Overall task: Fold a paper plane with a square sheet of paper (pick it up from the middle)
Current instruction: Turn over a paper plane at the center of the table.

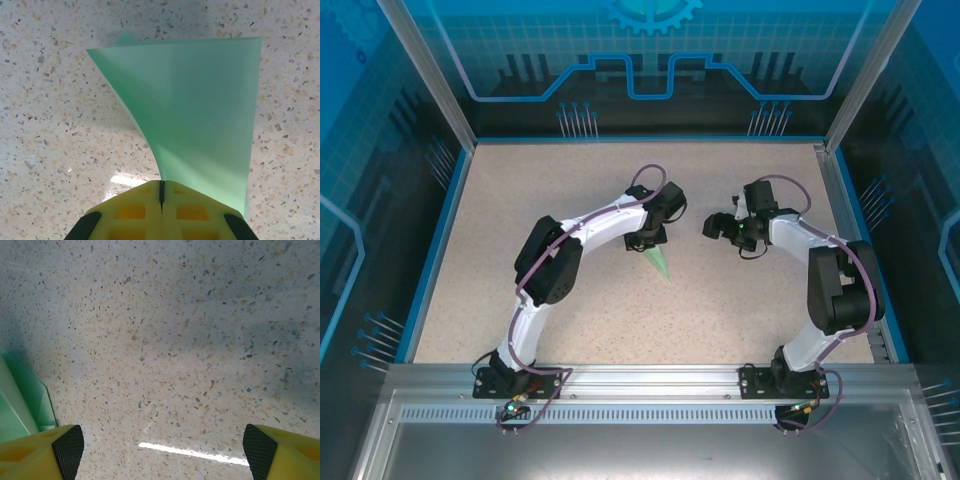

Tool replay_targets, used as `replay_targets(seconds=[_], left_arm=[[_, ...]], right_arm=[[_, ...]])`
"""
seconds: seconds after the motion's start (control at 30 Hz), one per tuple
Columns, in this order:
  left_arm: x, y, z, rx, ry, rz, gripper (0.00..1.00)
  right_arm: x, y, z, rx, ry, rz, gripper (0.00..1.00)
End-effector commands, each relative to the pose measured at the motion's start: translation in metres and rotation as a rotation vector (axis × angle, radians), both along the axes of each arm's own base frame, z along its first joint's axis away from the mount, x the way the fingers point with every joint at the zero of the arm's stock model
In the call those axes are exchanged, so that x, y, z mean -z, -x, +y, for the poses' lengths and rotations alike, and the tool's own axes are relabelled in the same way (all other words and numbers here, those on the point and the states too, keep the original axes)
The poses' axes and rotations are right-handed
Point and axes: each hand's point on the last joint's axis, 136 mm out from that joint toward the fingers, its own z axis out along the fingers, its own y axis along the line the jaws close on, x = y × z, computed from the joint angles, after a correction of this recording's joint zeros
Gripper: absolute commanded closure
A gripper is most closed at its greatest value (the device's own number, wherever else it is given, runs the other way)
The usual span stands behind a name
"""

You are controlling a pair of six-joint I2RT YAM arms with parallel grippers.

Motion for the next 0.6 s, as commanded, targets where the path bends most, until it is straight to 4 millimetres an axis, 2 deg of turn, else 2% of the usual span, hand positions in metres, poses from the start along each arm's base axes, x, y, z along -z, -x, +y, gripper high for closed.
replay_targets(seconds=[0.0, 0.17, 0.33, 0.43, 0.57], left_arm=[[-0.043, 0.0, -0.004, 0.024, 0.061, -0.069, 1.0], [-0.086, -0.001, -0.002, 0.077, 0.096, -0.155, 1.0], [-0.116, -0.006, -0.013, 0.165, 0.191, -0.236, 1.0], [-0.12, -0.011, -0.024, 0.207, 0.326, -0.266, 1.0], [-0.108, -0.019, -0.037, 0.21, 0.592, -0.268, 1.0]], right_arm=[[-0.005, -0.005, -0.001, 0.011, -0.024, -0.009, 0.14], [-0.011, -0.008, 0.002, 0.018, -0.066, -0.033, 0.14], [-0.031, -0.011, 0.005, 0.022, -0.127, -0.103, 0.14], [-0.043, -0.011, 0.004, 0.035, -0.134, -0.147, 0.14], [-0.06, -0.009, 0.005, 0.045, -0.152, -0.199, 0.16]])
